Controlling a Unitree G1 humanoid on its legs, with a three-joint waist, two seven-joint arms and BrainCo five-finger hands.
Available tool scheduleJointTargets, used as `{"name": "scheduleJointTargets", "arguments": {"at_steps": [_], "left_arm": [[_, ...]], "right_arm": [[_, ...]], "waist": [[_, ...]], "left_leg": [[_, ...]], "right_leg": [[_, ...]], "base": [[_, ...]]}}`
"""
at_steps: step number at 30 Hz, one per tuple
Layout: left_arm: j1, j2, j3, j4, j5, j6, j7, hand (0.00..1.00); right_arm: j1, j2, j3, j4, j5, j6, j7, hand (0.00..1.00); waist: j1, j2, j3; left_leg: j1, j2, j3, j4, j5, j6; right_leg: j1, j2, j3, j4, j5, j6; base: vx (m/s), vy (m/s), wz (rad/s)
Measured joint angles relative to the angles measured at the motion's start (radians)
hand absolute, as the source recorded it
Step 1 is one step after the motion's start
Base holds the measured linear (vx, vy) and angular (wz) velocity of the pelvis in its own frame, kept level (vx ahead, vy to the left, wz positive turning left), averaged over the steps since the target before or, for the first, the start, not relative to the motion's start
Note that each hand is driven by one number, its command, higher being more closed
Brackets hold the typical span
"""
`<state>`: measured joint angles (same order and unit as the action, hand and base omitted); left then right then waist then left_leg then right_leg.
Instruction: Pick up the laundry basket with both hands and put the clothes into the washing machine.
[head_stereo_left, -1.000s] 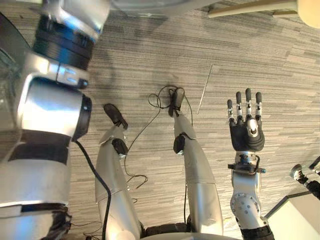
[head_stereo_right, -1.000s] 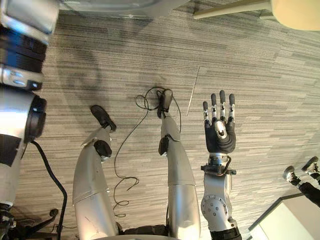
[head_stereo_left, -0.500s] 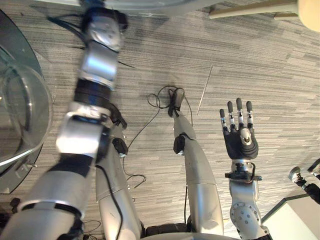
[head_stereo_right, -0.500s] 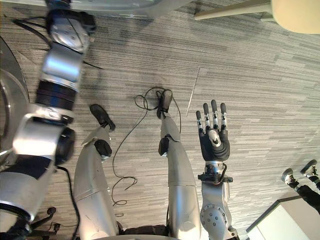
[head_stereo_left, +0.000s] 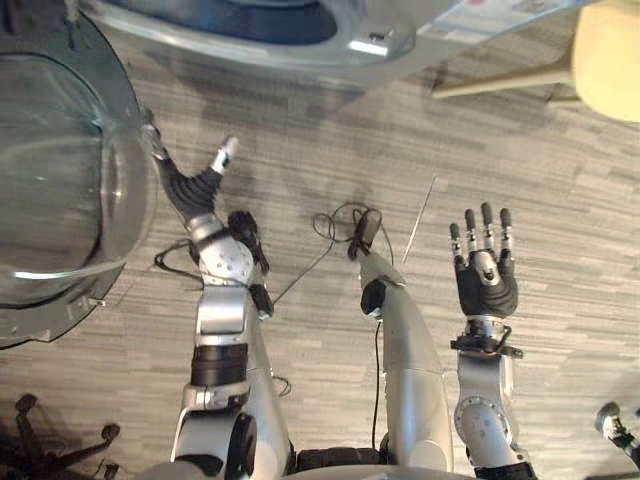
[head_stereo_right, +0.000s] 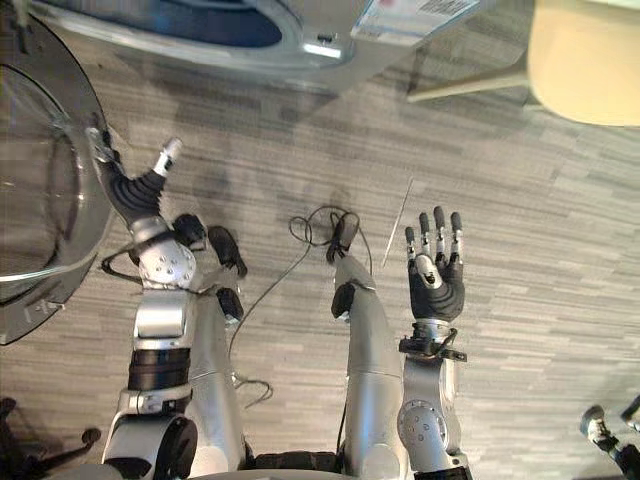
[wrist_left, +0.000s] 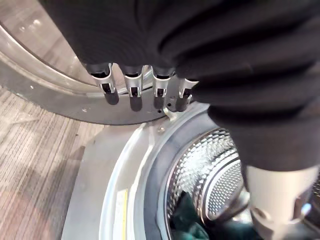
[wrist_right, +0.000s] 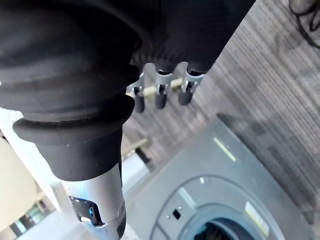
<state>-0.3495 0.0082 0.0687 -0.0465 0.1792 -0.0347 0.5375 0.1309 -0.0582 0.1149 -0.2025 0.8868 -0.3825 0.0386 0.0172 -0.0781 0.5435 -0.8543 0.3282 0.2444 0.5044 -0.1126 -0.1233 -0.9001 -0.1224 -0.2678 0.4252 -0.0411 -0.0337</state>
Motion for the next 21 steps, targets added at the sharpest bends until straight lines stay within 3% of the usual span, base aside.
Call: {"name": "scheduleJointTargets", "arguments": {"at_steps": [4, 7, 11, 12, 13, 14, 15, 17, 18, 19, 21], "left_arm": [[0.214, -0.038, -0.125, 0.086, -0.142, -0.075, -0.152, 0.0], [0.374, -0.066, -0.157, 0.14, -0.288, -0.095, -0.26, 0.0], [0.482, -0.07, -0.148, 0.156, -0.425, -0.124, -0.316, 0.0], [0.506, -0.06, -0.148, 0.158, -0.472, -0.132, -0.326, 0.0], [0.515, -0.056, -0.147, 0.16, -0.491, -0.134, -0.335, 0.0], [0.54, -0.052, -0.15, 0.165, -0.546, -0.15, -0.353, 0.0], [0.545, -0.053, -0.152, 0.168, -0.564, -0.152, -0.362, 0.0], [0.57, -0.046, -0.184, 0.221, -0.614, -0.158, -0.382, 0.0], [0.584, -0.044, -0.201, 0.247, -0.633, -0.157, -0.386, 0.0], [0.588, -0.044, -0.21, 0.255, -0.643, -0.156, -0.385, 0.0], [0.573, -0.042, -0.236, 0.288, -0.652, -0.152, -0.385, 0.0]], "right_arm": [[0.009, 0.005, -0.001, 0.119, -0.045, 0.032, -0.022, 0.0], [0.022, -0.006, 0.003, 0.244, -0.077, 0.084, -0.053, 0.0], [0.059, -0.036, -0.001, 0.311, -0.113, 0.105, -0.087, 0.0], [0.059, -0.042, -0.006, 0.336, -0.121, 0.11, -0.094, 0.0], [0.06, -0.037, -0.013, 0.347, -0.129, 0.111, -0.098, 0.0], [0.054, -0.016, -0.03, 0.377, -0.153, 0.114, -0.1, 0.0], [0.048, -0.011, -0.041, 0.392, -0.152, 0.115, -0.099, 0.0], [0.04, -0.001, -0.07, 0.459, -0.152, 0.118, -0.102, 0.0], [0.039, 0.006, -0.083, 0.47, -0.151, 0.119, -0.103, 0.0], [0.031, 0.011, -0.091, 0.469, -0.151, 0.118, -0.104, 0.0], [0.02, 0.034, -0.124, 0.467, -0.155, 0.119, -0.114, 0.0]], "waist": [[0.02, 0.037, -0.022], [0.034, 0.096, -0.085], [0.053, 0.125, -0.165], [0.051, 0.124, -0.211], [0.05, 0.119, -0.24], [0.045, 0.127, -0.29], [0.045, 0.128, -0.293], [0.034, 0.128, -0.33], [0.015, 0.151, -0.369], [0.0, 0.158, -0.378], [-0.029, 0.179, -0.4]], "left_leg": [[0.166, -0.006, -0.004, -0.025, -0.011, 0.007], [0.306, -0.033, -0.04, -0.079, 0.001, -0.007], [0.489, -0.07, -0.053, -0.13, 0.017, 0.0], [0.508, -0.084, -0.05, -0.137, 0.051, 0.023], [0.519, -0.093, -0.053, -0.167, 0.081, 0.023], [0.549, -0.085, -0.051, -0.136, 0.06, 0.005], [0.565, -0.082, -0.055, -0.075, 0.036, -0.004], [0.639, -0.093, -0.132, 0.013, -0.017, -0.066], [0.68, -0.104, -0.189, -0.008, -0.039, -0.099], [0.699, -0.11, -0.211, -0.045, -0.053, -0.121], [0.774, -0.146, -0.211, -0.218, -0.091, -0.084]], "right_leg": [[0.156, -0.002, -0.014, 0.026, -0.054, 0.024], [0.289, -0.025, -0.052, 0.062, -0.105, 0.023], [0.458, -0.08, -0.097, 0.118, -0.193, 0.034], [0.495, -0.094, -0.113, 0.111, -0.203, 0.033], [0.507, -0.104, -0.121, 0.095, -0.201, 0.031], [0.556, -0.112, -0.147, 0.045, -0.174, 0.001], [0.58, -0.111, -0.148, 0.038, -0.171, -0.002], [0.638, -0.11, -0.146, 0.007, -0.153, -0.003], [0.646, -0.108, -0.14, -0.011, -0.134, 0.004], [0.648, -0.106, -0.137, -0.02, -0.123, 0.012], [0.646, -0.114, -0.124, -0.081, -0.052, 0.042]], "base": [[0.03, -0.004, 0.2], [0.06, -0.048, 0.45], [0.11, -0.074, 0.57], [0.08, -0.084, 0.46], [0.08, -0.023, 0.54], [0.09, 0.02, 0.32], [0.1, 0.045, 0.15], [0.03, 0.096, -0.08], [-0.01, 0.166, -0.12], [-0.03, 0.221, -0.18], [-0.08, 0.272, -0.06]]}}
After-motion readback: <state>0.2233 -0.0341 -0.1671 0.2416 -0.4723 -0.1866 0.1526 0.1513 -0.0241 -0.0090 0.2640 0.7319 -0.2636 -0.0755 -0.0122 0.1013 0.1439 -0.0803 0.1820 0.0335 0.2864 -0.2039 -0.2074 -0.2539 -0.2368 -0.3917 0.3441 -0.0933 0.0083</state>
